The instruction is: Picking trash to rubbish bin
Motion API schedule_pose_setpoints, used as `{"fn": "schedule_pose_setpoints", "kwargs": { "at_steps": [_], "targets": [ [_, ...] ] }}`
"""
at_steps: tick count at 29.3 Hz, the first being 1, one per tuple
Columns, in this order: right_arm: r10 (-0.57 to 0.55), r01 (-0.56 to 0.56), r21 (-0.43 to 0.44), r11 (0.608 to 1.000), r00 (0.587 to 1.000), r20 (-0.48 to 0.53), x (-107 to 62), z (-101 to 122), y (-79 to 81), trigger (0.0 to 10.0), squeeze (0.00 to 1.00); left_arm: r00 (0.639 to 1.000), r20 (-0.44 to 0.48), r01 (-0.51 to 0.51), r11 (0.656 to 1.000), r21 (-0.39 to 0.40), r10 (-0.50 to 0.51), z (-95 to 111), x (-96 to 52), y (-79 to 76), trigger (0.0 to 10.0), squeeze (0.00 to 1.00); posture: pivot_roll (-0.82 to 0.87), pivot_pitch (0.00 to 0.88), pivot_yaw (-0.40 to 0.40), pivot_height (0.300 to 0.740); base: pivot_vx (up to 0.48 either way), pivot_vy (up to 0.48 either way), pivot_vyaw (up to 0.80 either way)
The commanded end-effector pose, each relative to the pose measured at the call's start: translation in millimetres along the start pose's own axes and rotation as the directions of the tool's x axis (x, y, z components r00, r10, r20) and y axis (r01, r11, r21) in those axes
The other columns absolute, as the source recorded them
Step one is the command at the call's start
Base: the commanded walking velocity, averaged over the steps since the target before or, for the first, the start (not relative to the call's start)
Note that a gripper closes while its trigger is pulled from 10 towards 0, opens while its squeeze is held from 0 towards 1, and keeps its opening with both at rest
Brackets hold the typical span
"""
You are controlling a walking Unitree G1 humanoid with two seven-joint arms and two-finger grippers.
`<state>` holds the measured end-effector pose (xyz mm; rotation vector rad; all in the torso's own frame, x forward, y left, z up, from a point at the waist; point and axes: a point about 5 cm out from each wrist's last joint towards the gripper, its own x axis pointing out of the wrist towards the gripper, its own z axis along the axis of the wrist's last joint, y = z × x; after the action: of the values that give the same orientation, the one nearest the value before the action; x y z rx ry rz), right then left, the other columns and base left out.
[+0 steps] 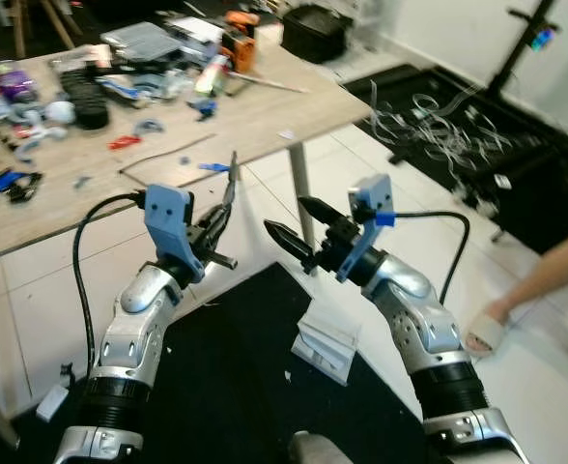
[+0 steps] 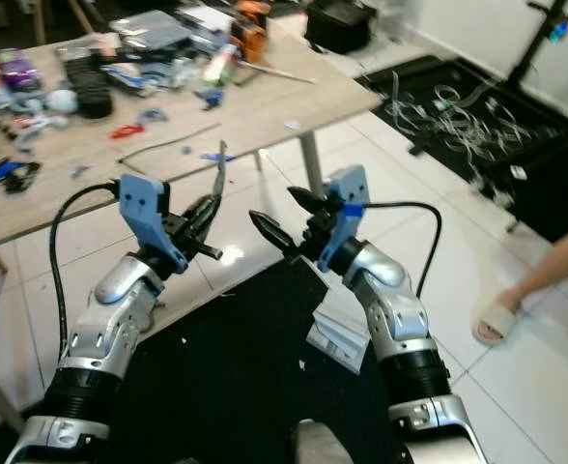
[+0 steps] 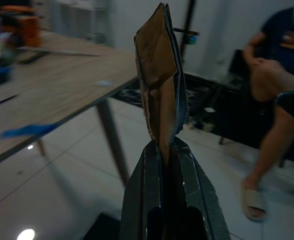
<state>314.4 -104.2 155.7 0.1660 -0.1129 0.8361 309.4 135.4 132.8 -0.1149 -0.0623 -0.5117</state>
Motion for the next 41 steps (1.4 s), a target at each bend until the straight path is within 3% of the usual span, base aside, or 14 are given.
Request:
{"fn": "schedule_pose_setpoints", "kwargs": {
  "at_steps": [1,41],
  "targets": [
    [-0.004,0.004,0.016,1.000,1.000,-0.004,-0.7,-0.6,-2.8,10.0,0.00,1.000,-0.017,0.005,1.000,-0.001,-0.005,-1.6,-0.4,1.3,10.0,0.00,0.01,0.000,0.007,0.740,0.000,0.000,-0.80],
    [0.020,-0.020,0.027,0.999,1.000,-0.007,2.8,0.3,-3.4,10.0,0.00,1.000,-0.026,0.013,1.000,-0.001,-0.013,-2.8,1.3,3.5,10.0,0.00,0.01,0.000,0.010,0.740,0.000,0.000,-0.80]
  ]
}}
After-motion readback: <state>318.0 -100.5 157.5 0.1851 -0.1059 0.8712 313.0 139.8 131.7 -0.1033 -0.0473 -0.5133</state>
